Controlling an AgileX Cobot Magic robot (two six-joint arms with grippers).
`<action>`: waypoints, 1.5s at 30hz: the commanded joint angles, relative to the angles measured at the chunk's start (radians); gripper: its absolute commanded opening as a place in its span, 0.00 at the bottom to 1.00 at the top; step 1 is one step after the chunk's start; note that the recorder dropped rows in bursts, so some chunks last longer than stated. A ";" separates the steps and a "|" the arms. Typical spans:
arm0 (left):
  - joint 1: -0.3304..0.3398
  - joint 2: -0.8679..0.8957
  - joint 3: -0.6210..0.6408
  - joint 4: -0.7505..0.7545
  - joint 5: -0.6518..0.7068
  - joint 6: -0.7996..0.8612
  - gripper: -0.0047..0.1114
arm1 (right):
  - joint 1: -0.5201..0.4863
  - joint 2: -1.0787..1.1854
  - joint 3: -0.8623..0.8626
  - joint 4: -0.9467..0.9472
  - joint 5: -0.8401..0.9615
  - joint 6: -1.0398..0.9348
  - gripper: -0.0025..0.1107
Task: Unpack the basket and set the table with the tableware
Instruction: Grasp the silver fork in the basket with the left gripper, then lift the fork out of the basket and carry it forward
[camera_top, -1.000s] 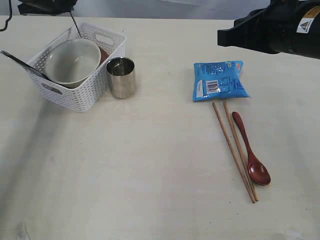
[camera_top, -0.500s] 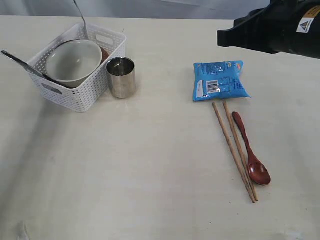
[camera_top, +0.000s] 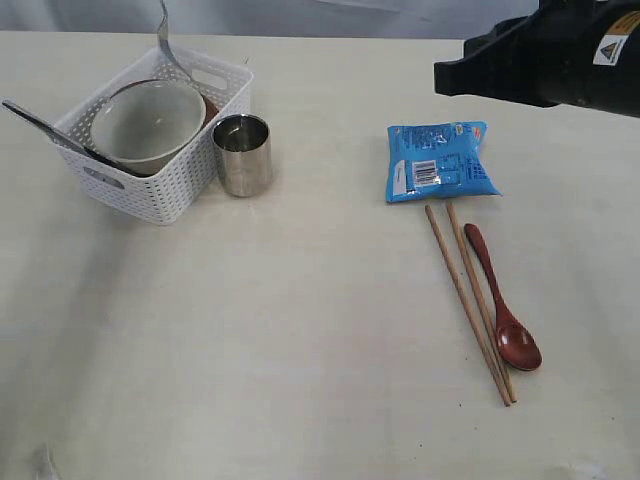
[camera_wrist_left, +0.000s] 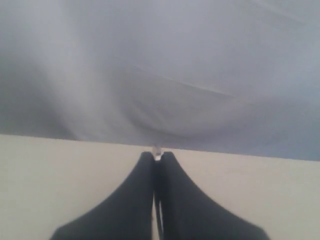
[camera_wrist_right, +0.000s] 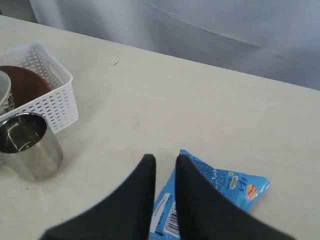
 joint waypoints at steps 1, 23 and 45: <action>-0.036 -0.061 0.034 -0.116 0.025 0.160 0.04 | 0.035 -0.002 -0.006 -0.009 0.009 -0.010 0.31; -0.336 -0.569 0.730 -0.590 -0.263 0.508 0.04 | 0.088 -0.002 0.000 -0.009 -0.001 0.001 0.34; -0.441 -0.754 1.184 0.461 -0.843 -0.760 0.04 | 0.088 -0.002 0.000 -0.004 0.002 0.008 0.34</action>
